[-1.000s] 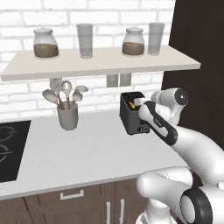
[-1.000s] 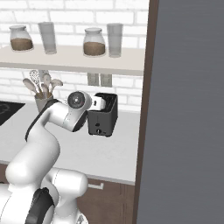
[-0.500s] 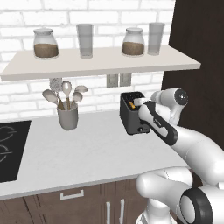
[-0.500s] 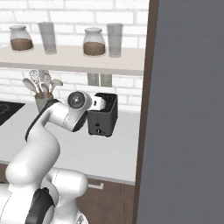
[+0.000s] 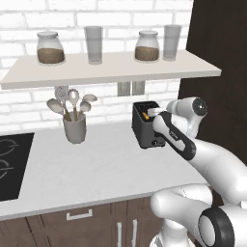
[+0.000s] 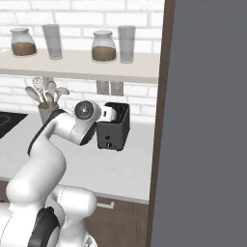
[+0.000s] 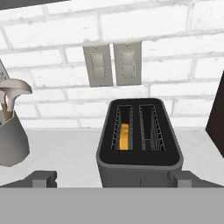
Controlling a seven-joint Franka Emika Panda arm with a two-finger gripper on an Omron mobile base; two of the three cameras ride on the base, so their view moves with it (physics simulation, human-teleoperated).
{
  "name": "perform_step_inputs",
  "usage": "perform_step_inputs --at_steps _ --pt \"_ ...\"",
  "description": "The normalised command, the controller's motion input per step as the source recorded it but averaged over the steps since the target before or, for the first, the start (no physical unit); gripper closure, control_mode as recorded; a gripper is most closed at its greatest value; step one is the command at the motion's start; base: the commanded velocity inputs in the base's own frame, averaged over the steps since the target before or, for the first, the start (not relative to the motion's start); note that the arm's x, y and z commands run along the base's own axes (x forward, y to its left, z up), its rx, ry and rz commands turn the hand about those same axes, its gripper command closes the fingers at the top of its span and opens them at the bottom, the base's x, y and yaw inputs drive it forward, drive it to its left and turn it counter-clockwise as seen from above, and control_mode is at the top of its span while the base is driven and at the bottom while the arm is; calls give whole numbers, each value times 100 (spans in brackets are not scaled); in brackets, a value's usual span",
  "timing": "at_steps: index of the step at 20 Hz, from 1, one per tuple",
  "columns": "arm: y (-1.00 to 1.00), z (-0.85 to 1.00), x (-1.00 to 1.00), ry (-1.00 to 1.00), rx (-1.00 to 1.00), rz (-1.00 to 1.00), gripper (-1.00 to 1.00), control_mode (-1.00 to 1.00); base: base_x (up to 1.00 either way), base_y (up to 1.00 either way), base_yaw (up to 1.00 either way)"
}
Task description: Start the toaster. Once the lever pops up, take the bread to the plate on the dining counter.
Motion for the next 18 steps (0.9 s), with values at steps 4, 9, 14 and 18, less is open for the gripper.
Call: perform_step_inputs --at_steps 4,9,14,18 --pt "0 0 0 0 0 0 -100 -100 0 0 0" --pt "0 0 0 0 0 0 -100 -100 0 0 0" --pt "0 0 0 0 0 0 -100 -100 0 0 0" --pt "0 0 0 0 0 0 -100 -100 0 0 0"
